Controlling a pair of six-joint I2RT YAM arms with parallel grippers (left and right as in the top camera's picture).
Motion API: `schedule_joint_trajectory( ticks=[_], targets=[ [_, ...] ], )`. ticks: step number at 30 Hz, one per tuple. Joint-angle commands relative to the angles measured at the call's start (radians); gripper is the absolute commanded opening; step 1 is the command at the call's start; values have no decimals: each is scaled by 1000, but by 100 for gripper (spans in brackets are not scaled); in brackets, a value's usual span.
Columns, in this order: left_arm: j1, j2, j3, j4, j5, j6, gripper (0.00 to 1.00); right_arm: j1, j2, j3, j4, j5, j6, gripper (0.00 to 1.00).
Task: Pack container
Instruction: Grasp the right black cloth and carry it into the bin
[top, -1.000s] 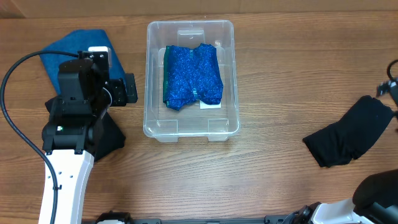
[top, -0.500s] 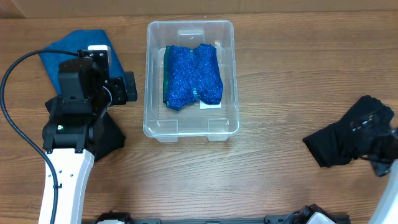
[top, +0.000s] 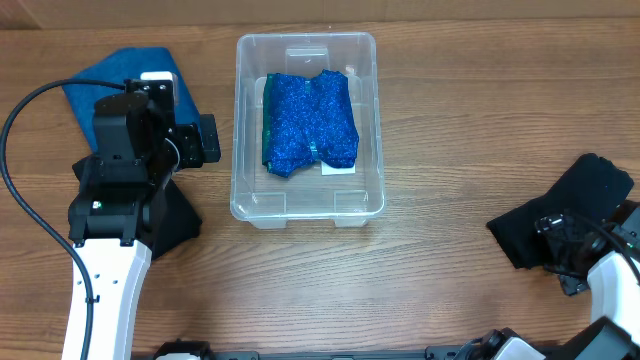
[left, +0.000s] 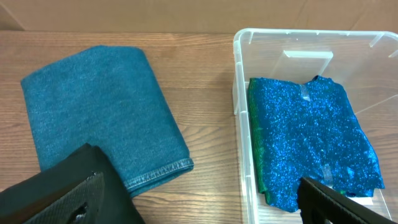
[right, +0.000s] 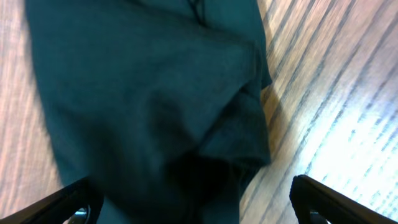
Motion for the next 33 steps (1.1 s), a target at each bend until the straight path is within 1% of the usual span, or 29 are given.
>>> schedule_joint_trajectory(
  ticks=[1,3,7,10,11,12,14,16,17,19,23,27,30,33],
  targets=[
    [-5,7,26,3,-10,23,100,-6,69,-50,89,-31,-14,100],
    [-5,7,26,6,-10,23,100,-6,119,-53,145,-106,-75,100],
    [-5,7,26,16,-10,23,100,-6,207,-53,210,-216,-108,100],
    [-5,7,26,23,-10,23,100,-6,241,-53,211,-237,-108,82],
    [-5,7,26,23,-10,23,100,-6,241,-53,207,-240,-108,74],
    [-5,7,26,23,-10,23,100,-6,241,-53,204,-254,-109,61],
    [-5,7,26,23,-10,23,100,-6,241,-53,197,-286,-111,40],
    [-5,7,26,23,-10,23,100,-6,241,-53,197,-324,-111,25],
    [-5,7,26,24,-10,23,100,-6,241,-53,197,-354,-111,14],
    [-5,7,26,24,-10,23,100,-6,241,-52,192,-418,-111,4],
    [-5,7,26,24,-10,23,100,13,228,-39,164,-515,-137,4],
    [-5,7,26,24,-10,23,100,76,170,49,73,-523,-154,4],
    [-5,7,26,24,-10,23,100,169,90,193,-11,-514,-165,4],
    [-5,7,26,24,-10,23,100,303,39,391,-80,-506,-187,4]
  ],
)
